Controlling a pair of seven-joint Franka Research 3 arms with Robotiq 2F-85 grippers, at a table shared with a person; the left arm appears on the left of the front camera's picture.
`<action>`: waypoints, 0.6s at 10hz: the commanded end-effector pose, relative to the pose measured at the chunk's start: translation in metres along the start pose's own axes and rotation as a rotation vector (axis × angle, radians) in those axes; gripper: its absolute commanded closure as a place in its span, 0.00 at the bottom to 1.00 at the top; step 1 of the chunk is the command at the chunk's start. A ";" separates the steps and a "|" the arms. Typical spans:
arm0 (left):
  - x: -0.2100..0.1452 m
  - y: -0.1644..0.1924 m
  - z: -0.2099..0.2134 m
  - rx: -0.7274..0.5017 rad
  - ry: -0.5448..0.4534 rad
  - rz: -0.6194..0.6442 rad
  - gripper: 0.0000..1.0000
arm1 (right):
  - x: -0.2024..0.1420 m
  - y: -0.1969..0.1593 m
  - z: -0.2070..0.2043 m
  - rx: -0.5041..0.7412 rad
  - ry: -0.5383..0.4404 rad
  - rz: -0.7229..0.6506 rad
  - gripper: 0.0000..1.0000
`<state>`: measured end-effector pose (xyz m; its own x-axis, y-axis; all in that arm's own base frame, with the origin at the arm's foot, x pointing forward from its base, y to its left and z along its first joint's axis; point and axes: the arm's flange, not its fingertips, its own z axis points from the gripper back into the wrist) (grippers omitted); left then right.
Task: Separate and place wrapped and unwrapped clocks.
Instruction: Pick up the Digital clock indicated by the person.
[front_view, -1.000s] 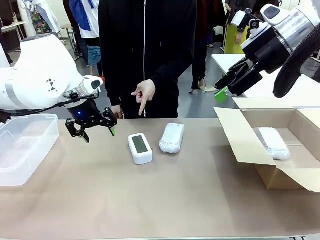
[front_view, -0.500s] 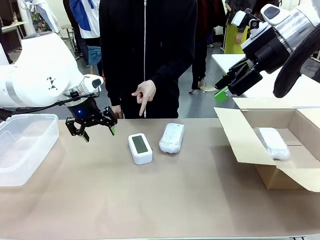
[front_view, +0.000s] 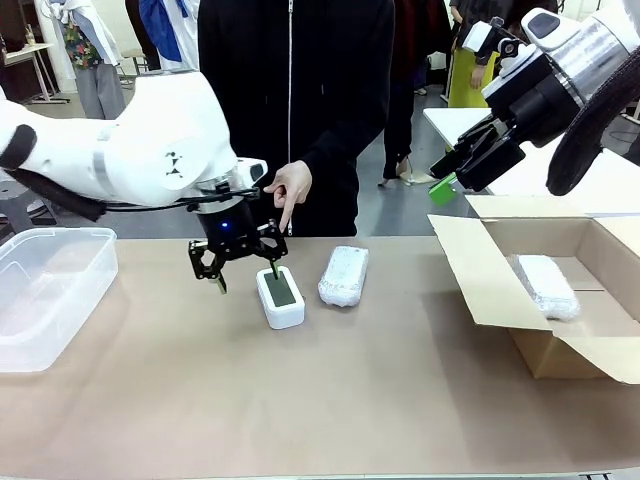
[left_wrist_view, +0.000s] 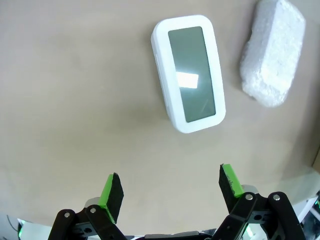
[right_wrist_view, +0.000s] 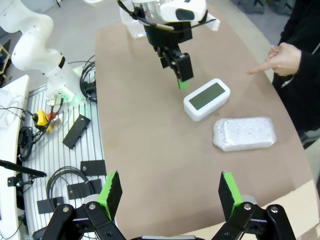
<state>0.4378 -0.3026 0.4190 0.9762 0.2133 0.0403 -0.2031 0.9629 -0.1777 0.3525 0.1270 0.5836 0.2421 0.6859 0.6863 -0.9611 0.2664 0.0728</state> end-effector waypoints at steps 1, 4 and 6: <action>0.009 -0.017 -0.007 0.052 -0.010 0.096 0.00 | 0.000 -0.001 0.001 0.010 -0.001 0.015 0.00; 0.012 -0.038 -0.030 0.079 -0.058 0.183 0.00 | 0.000 -0.001 0.001 0.010 -0.001 0.015 0.00; 0.024 -0.041 -0.044 0.065 -0.071 0.175 0.00 | 0.000 -0.001 0.001 0.010 -0.001 0.015 0.00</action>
<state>0.4610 -0.3333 0.3892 0.9292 0.3663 0.0496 -0.3585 0.9257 -0.1205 0.3524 0.1269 0.5836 0.2422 0.6859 0.6862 -0.9611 0.2664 0.0730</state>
